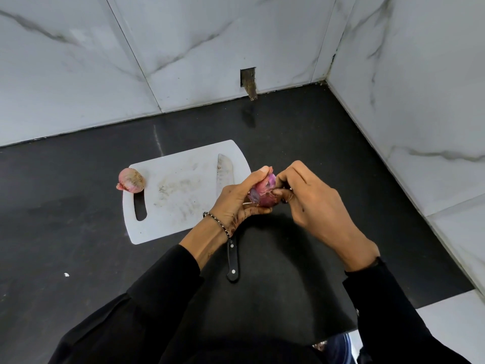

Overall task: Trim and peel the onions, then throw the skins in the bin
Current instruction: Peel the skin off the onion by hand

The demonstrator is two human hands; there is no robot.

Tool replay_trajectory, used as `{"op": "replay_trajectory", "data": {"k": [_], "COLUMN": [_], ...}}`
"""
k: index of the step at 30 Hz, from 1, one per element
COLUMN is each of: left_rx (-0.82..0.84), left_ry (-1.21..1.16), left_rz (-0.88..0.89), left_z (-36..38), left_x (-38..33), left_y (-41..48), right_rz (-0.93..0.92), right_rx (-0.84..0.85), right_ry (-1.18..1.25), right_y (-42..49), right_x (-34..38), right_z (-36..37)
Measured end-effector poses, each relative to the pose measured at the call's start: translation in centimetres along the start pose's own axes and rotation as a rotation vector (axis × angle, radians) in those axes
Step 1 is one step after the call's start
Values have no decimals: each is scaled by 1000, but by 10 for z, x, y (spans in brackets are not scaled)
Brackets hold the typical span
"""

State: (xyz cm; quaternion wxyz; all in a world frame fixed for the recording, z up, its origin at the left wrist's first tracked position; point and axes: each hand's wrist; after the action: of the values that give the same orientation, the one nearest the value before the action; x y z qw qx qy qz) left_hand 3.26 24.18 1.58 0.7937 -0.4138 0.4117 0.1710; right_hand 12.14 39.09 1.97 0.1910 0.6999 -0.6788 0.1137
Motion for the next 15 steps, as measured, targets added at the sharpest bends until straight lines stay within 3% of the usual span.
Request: {"op": "replay_trajectory", "data": {"k": [9, 15], "left_rx": [-47, -83], "left_ry": [-202, -204], "left_rz": [-150, -127], "left_z": [8, 9], "left_x": [4, 3], "left_y": [1, 5], "right_rz": [-10, -14], "right_rx": [-202, -230], "right_ry": [-104, -164], "right_y": [-7, -14], "right_x": [11, 8], "right_z": [16, 23]}}
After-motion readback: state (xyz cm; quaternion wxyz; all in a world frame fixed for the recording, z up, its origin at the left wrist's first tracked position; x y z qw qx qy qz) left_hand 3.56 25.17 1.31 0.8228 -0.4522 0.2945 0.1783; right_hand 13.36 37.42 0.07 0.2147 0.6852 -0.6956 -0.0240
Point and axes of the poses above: each hand's wrist, its own y-axis towards the middle knuckle, its own z-axis out of the palm, x = y × z, and after that the axes turned 8 degrees about x, right-handed
